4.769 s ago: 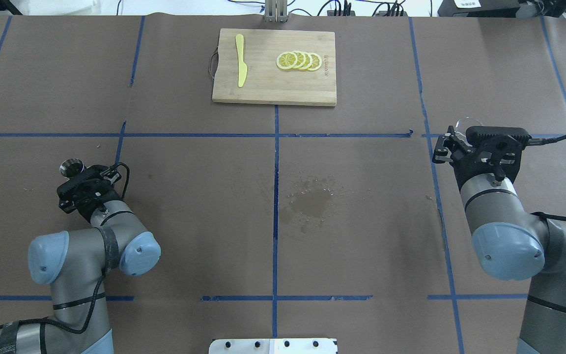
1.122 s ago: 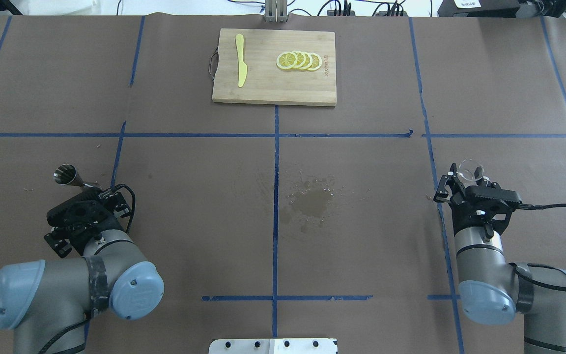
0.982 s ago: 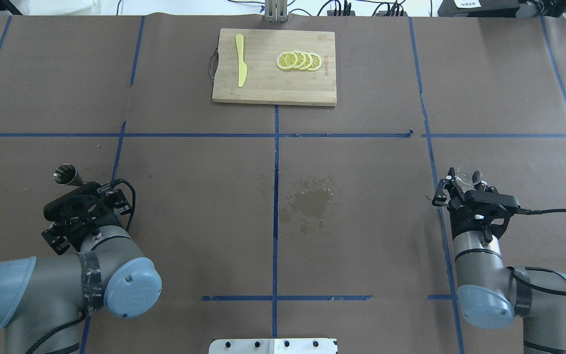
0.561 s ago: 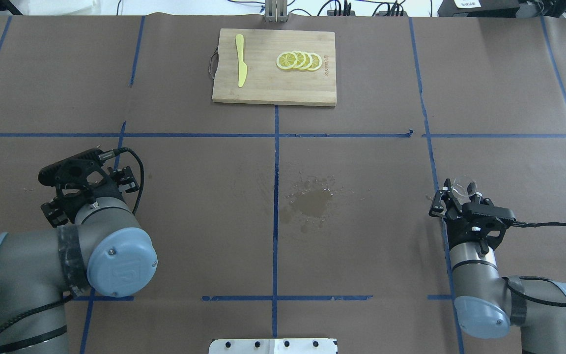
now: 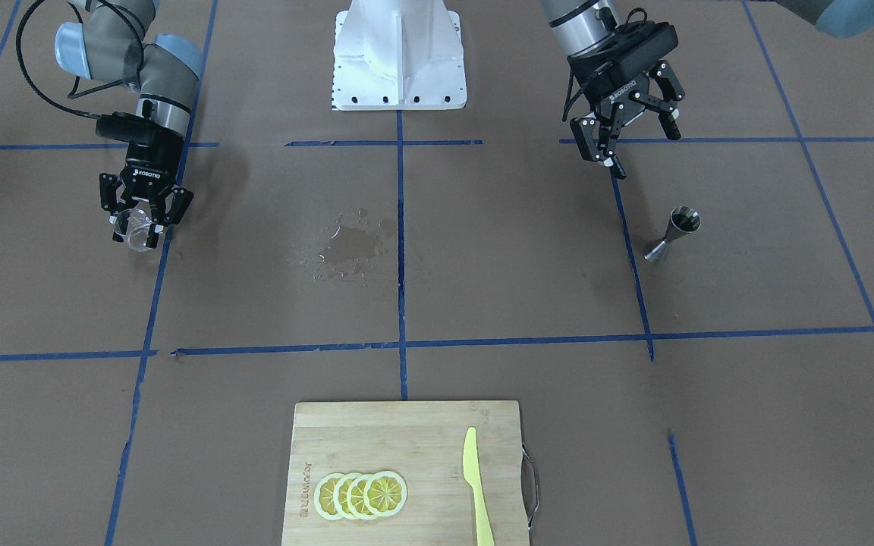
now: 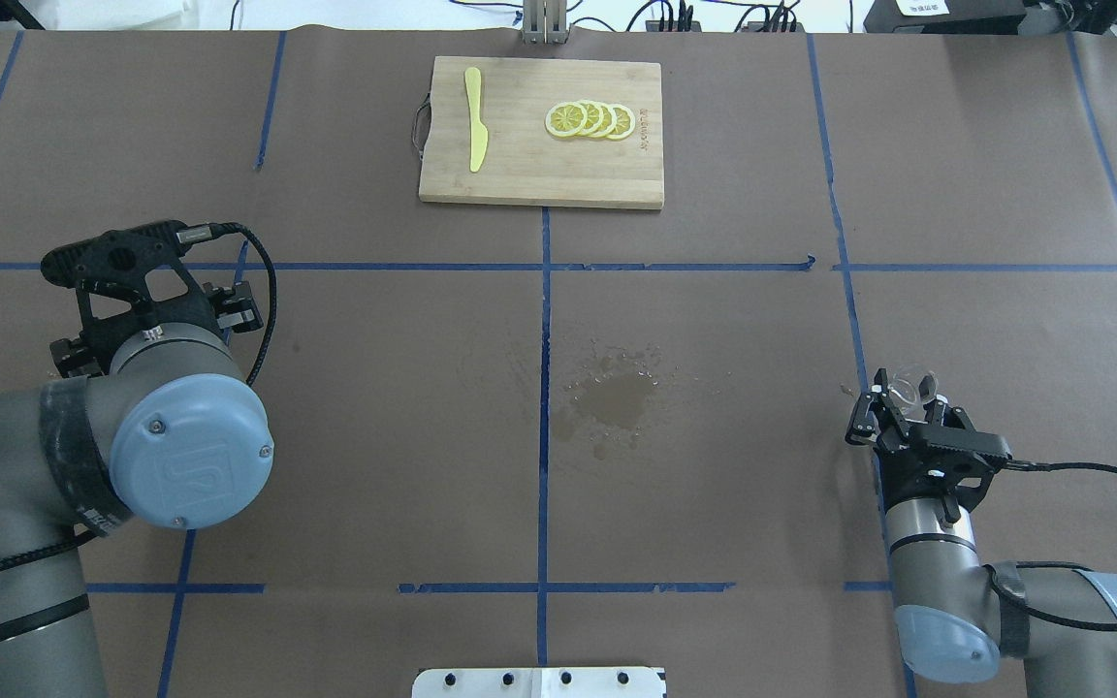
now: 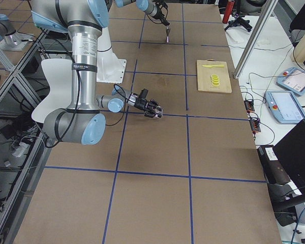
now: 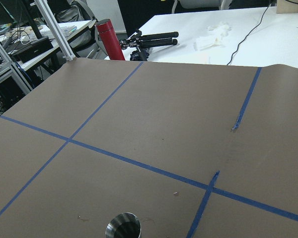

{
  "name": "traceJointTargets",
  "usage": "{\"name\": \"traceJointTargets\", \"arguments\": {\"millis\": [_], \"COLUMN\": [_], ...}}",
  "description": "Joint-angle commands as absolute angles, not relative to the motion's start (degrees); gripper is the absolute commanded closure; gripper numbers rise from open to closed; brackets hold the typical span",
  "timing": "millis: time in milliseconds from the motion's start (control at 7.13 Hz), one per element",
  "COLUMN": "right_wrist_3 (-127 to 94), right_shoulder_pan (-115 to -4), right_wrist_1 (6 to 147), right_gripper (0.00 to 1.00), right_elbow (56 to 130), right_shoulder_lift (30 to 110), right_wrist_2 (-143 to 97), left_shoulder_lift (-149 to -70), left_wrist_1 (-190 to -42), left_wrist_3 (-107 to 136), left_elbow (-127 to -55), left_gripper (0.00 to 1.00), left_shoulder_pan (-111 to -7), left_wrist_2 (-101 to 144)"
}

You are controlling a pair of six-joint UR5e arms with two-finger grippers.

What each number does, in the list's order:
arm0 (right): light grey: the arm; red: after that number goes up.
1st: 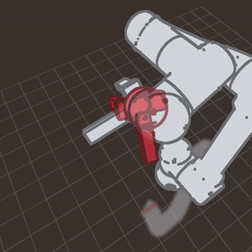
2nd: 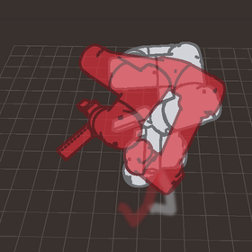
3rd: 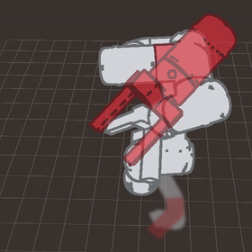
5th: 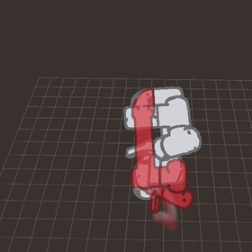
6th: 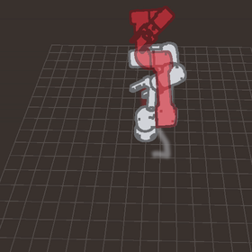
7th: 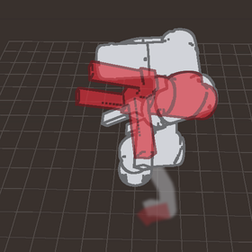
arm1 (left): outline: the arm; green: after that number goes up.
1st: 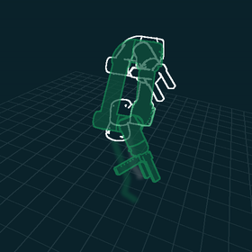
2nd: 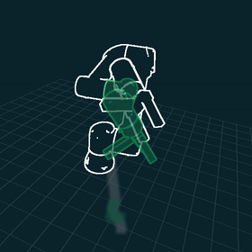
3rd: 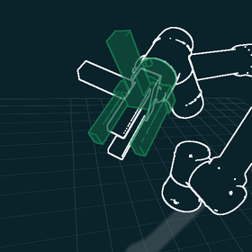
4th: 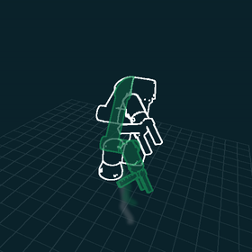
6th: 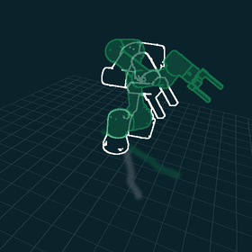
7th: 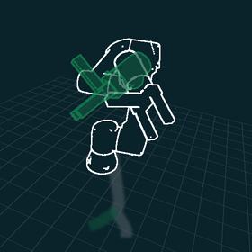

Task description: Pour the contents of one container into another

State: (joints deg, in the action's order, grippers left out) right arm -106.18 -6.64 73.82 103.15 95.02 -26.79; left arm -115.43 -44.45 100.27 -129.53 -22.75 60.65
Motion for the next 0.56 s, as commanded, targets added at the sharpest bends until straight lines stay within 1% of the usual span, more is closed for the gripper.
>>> {"name": "traceJointTargets", "arguments": {"millis": [0, 140, 281, 421], "right_wrist_3": [-106.61, -106.61, -106.61, -106.52], "right_shoulder_pan": [-6.07, -5.98, -5.98, -5.98], "right_wrist_1": [73.74, 73.57, 73.48, 73.48], "right_gripper": [0.87, 0.63, 0.32, 0.2], "right_elbow": [102.74, 102.74, 102.57, 102.48], "right_shoulder_lift": [95.01, 95.01, 95.01, 95.1], "right_wrist_2": [-26.63, -26.72, -26.72, -26.81], "left_shoulder_lift": [-116.63, -116.98, -117.33, -117.42], "left_wrist_1": [-44.47, -44.47, -44.56, -44.65], "left_wrist_3": [95.57, 94.67, 93.53, 93.08], "left_elbow": [-130.68, -130.87, -131.04, -131.04], "left_gripper": [0.0, 0.0, 0.0, 0.0], "left_shoulder_pan": [-25.47, -26.36, -27.41, -27.94], "left_wrist_2": [62.21, 62.23, 62.23, 62.31]}}
